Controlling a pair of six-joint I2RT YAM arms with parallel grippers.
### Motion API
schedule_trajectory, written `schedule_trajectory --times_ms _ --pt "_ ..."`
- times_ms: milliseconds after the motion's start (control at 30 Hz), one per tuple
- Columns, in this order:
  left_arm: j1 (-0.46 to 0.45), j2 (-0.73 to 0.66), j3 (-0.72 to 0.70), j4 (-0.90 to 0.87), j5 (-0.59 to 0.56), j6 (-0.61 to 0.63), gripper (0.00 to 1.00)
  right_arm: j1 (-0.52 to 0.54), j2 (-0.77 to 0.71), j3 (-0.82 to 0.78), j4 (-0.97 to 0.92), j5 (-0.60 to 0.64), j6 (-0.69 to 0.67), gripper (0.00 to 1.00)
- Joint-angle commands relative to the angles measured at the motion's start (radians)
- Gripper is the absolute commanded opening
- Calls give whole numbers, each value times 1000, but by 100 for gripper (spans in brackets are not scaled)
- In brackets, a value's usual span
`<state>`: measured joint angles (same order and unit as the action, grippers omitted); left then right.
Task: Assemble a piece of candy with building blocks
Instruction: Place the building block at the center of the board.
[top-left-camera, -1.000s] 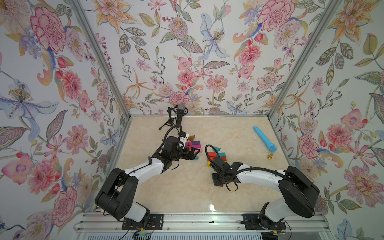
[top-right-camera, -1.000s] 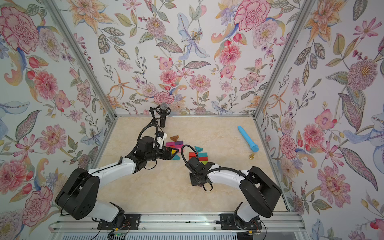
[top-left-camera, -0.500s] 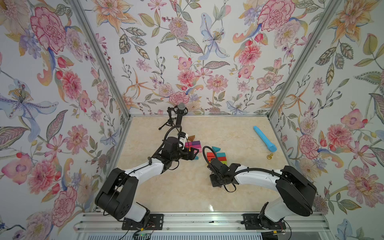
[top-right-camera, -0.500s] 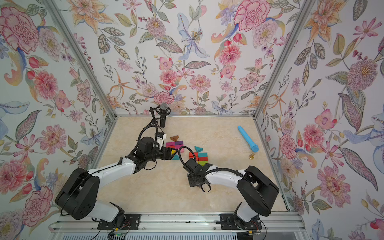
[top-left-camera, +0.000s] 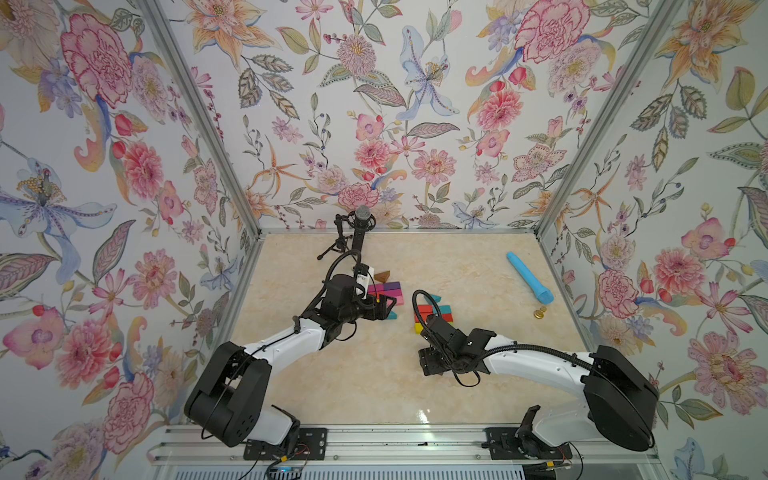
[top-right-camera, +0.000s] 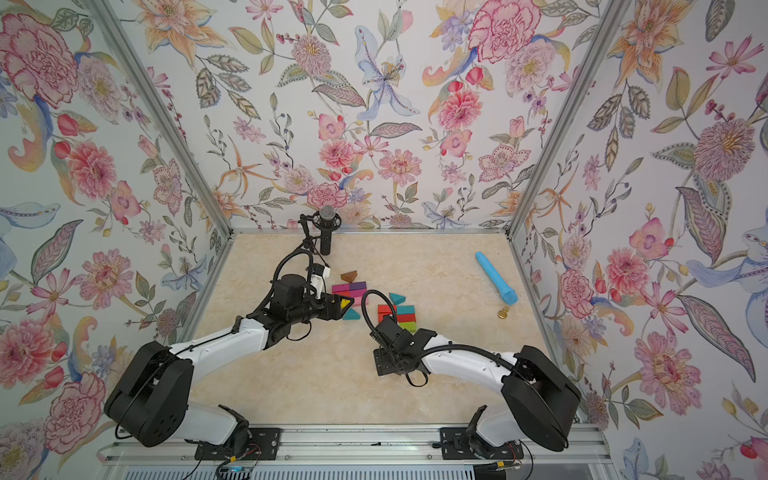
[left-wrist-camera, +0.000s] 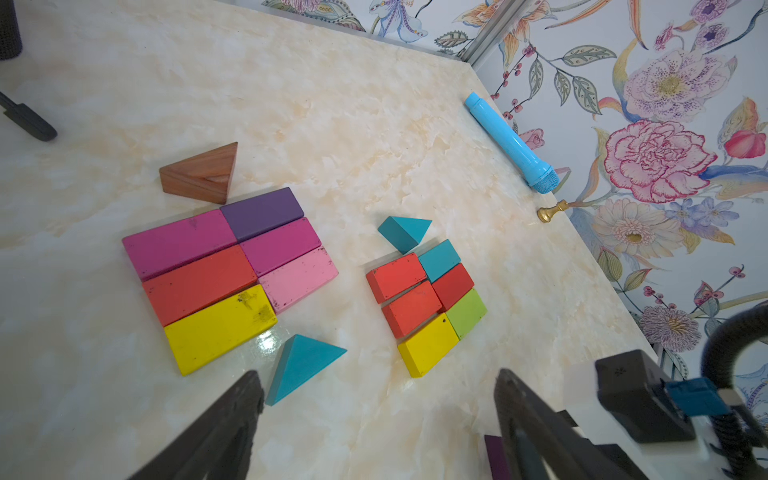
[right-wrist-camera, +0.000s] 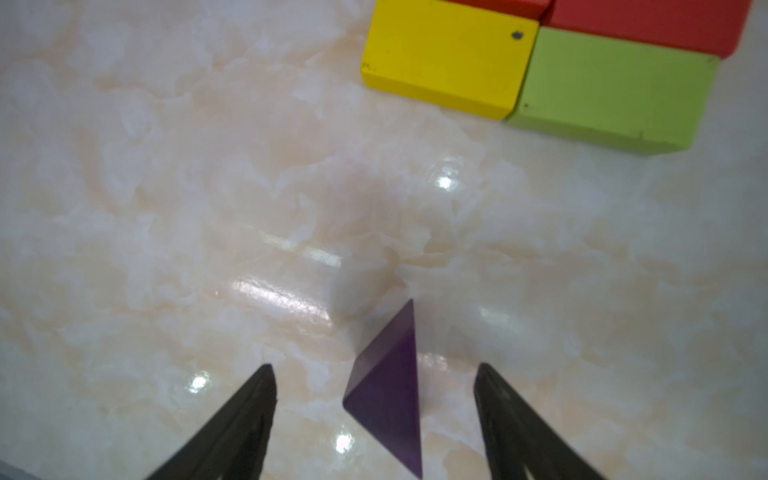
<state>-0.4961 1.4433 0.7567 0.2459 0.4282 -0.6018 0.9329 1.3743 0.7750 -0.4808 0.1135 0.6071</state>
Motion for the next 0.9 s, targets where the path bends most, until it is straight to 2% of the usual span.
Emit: schedule_trajectory --times_ms 0,167,333,600,867 --pt "13 -36 -20 -15 -34 5 89 -26 -57 -40 -77 -1 10 83" --pt "13 -36 -23 -12 -35 4 89 -49 -85 -70 -89 -65 -8 87" --pt "13 -35 -28 -9 -42 5 89 -52 -37 -84 -72 -124 -53 88" --pt "17 -40 -33 -19 -55 10 89 -13 66 -56 37 -214 -93 86" --pt "33 -57 -53 -25 -62 7 89 46 135 -18 87 -267 -65 82"
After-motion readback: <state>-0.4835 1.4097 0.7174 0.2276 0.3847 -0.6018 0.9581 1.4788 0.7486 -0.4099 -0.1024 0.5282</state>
